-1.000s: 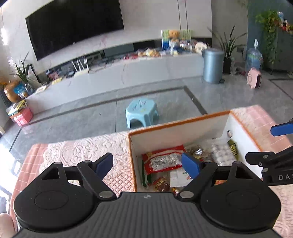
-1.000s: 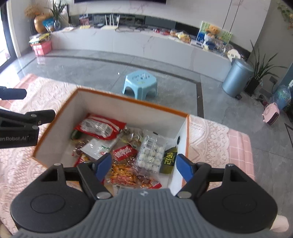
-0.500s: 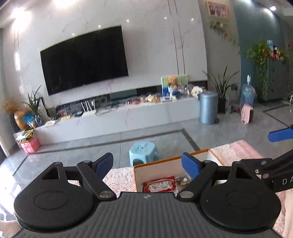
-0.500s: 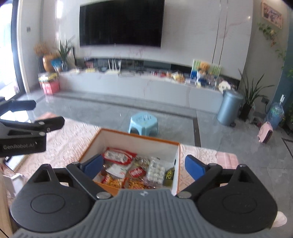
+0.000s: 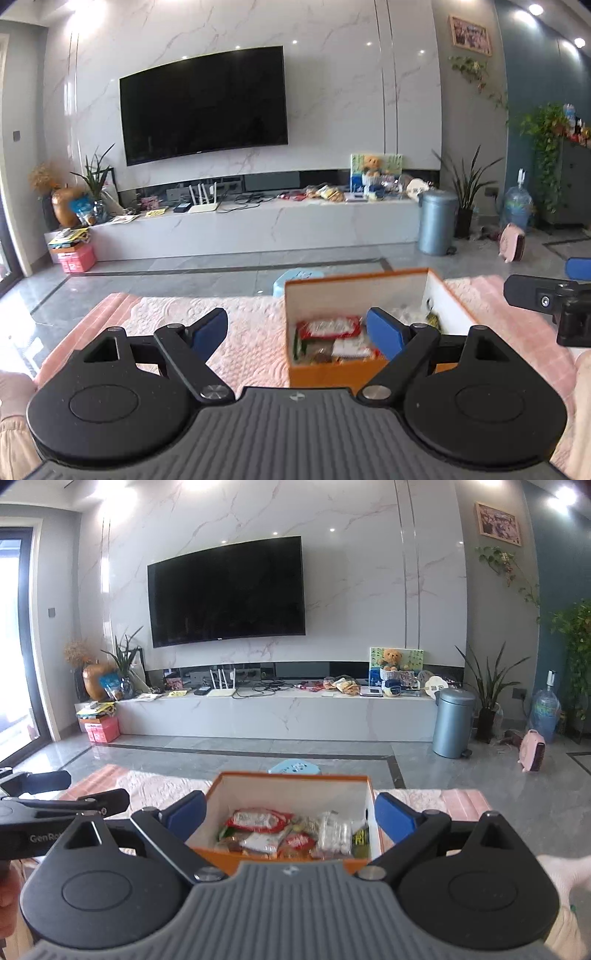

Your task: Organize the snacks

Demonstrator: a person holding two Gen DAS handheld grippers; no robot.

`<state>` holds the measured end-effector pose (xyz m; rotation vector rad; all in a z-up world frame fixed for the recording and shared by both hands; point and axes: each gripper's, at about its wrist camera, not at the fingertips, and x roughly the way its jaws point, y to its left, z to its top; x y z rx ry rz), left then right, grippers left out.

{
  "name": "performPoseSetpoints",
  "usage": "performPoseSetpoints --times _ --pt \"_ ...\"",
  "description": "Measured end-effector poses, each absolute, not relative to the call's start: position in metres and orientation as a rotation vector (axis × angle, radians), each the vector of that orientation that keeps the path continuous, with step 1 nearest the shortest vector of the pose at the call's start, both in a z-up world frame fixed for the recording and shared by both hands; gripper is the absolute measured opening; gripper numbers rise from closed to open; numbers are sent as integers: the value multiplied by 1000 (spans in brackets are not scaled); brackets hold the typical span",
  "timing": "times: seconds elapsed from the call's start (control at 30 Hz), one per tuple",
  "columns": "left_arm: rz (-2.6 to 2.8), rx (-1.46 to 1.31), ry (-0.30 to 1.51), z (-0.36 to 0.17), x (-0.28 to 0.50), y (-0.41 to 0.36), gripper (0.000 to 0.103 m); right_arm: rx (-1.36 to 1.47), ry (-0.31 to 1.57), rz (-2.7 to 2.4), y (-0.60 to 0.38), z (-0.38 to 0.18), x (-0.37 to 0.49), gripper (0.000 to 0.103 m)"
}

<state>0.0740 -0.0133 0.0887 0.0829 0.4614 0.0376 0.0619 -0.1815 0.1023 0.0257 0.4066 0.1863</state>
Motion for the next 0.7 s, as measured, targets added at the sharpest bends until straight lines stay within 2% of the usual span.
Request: performPoseSetpoints --times 0.23,0.7 --pt "51 89 513 61 63 -12 100 30 419 142 -168 60 44 95" --pt "60 81 619 7 79 -9 100 39 495 112 -166 -4 71 95"
